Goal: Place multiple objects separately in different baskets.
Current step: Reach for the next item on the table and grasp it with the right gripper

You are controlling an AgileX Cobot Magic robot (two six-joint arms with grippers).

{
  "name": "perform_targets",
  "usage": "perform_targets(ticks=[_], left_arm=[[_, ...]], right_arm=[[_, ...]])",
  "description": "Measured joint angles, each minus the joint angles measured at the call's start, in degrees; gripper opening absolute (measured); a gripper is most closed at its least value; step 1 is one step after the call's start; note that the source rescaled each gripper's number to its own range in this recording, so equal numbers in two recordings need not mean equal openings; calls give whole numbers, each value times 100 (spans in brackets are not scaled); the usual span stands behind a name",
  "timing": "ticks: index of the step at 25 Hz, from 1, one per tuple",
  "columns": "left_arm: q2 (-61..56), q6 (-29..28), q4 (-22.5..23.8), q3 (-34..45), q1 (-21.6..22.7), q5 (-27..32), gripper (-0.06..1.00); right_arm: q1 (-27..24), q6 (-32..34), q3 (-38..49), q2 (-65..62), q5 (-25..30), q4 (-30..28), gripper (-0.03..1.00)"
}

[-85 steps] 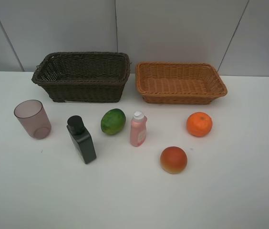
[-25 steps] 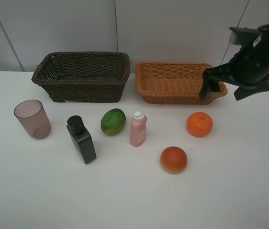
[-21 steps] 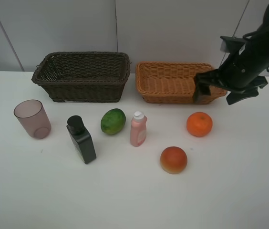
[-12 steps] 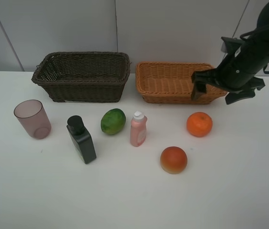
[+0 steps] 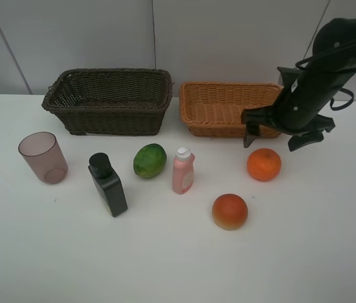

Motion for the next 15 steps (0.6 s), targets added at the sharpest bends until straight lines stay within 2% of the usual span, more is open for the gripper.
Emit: perform_targets(ticks=[8, 15], left_arm=[[0, 0, 0, 0, 0, 0, 98], [0, 0, 0, 0, 0, 0, 98]], right_arm=[[24, 573, -128, 417, 85, -586, 97], [24, 600, -132, 708, 14, -641, 97]])
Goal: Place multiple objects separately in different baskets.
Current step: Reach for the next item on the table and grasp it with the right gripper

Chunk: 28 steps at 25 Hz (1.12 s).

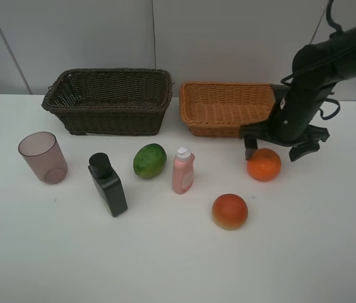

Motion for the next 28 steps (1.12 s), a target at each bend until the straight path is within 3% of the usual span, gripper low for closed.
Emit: perform_targets(ticks=[19, 21, 24, 28], left_arm=[[0, 0, 0, 0, 0, 0, 98], [0, 0, 0, 0, 0, 0, 98], [0, 0, 0, 0, 0, 0, 98], [0, 0, 0, 0, 0, 0, 98]], right_arm=[[66, 121, 0, 689, -331, 6, 97], [66, 121, 0, 695, -331, 5, 91], [66, 127, 0, 695, -335, 11, 66], [66, 127, 0, 697, -335, 28, 66]])
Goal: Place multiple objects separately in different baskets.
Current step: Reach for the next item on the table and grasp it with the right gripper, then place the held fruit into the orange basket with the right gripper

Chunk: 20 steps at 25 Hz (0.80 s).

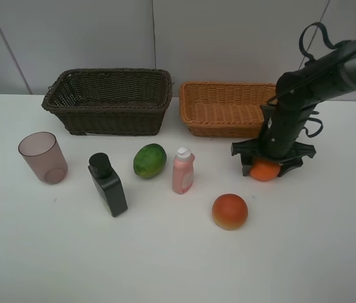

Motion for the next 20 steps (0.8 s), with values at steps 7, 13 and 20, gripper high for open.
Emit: perform_targets(ticks=[7, 13, 20], left_arm=[[0, 0, 0, 0, 0, 0, 98], [0, 0, 0, 0, 0, 0, 98], [0, 0, 0, 0, 0, 0, 98]], right_arm=[[0, 0, 0, 0, 0, 81, 66], [0, 0, 0, 0, 5, 98, 66], [0, -197, -413, -374, 1350, 119, 66]])
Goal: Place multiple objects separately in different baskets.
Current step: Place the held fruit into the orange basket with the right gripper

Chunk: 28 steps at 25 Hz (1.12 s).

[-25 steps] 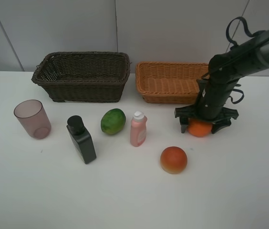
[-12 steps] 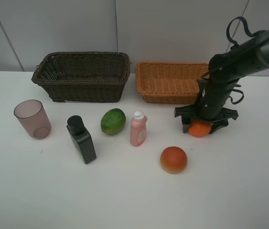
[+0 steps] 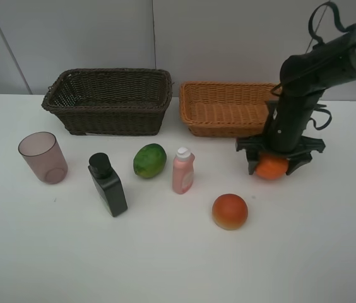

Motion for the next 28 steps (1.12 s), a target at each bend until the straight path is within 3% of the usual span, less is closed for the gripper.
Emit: perform_targets(ticks=[4, 7, 21, 28], left_arm=[[0, 0, 0, 0, 0, 0, 98], [0, 0, 0, 0, 0, 0, 98], [0, 0, 0, 0, 0, 0, 98], [0, 0, 0, 0, 0, 0, 98]], right_arm=[[0, -507, -705, -147, 1186, 0, 66], [0, -743, -1291, -152, 1614, 0, 66], [0, -1250, -3771, 1002, 1836, -151, 66], [-59, -1286, -4400, 1818, 1787, -163, 66]])
